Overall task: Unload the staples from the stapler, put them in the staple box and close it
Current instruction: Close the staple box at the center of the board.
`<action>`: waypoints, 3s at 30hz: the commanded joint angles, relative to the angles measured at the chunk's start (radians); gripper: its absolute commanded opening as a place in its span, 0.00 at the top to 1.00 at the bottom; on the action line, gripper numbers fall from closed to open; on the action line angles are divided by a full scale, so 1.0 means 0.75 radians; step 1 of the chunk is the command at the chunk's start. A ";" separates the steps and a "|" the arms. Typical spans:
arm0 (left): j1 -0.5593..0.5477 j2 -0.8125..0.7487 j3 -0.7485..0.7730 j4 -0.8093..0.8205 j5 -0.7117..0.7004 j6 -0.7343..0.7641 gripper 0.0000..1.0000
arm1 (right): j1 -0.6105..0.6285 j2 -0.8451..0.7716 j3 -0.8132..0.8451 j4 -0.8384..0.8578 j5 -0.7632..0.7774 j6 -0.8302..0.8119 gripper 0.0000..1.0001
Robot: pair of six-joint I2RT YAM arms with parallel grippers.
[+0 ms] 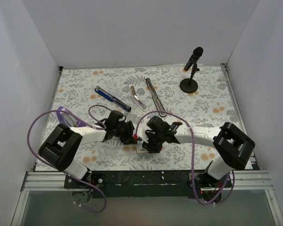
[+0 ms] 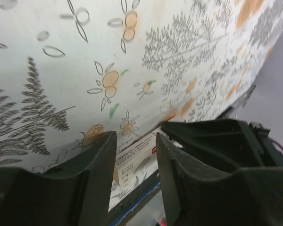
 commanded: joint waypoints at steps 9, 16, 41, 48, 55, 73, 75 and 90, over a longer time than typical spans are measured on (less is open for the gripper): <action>0.142 -0.305 0.125 -0.481 -0.366 0.168 0.55 | 0.063 0.086 0.115 0.158 -0.025 0.236 0.60; 0.146 -0.327 0.019 -0.372 -0.217 0.119 0.56 | 0.067 0.086 0.144 0.032 0.054 0.134 0.59; 0.075 -0.244 -0.345 0.284 0.184 -0.163 0.70 | 0.065 0.082 0.135 -0.069 0.042 0.089 0.58; 0.046 -0.235 -0.339 0.260 0.137 -0.155 0.75 | 0.069 0.074 0.119 -0.064 0.034 0.091 0.58; 0.046 -0.211 -0.317 0.256 0.115 -0.141 0.89 | 0.069 0.045 0.097 -0.056 0.030 0.071 0.58; 0.044 -0.182 -0.290 0.182 0.060 -0.098 0.99 | 0.067 0.029 0.047 -0.017 0.019 -0.026 0.58; 0.046 -0.184 -0.284 0.166 0.058 -0.086 0.99 | 0.067 0.035 0.058 -0.017 0.044 -0.021 0.58; 0.044 -0.219 -0.296 0.203 0.090 -0.090 0.80 | 0.047 0.067 0.094 0.001 0.054 -0.040 0.58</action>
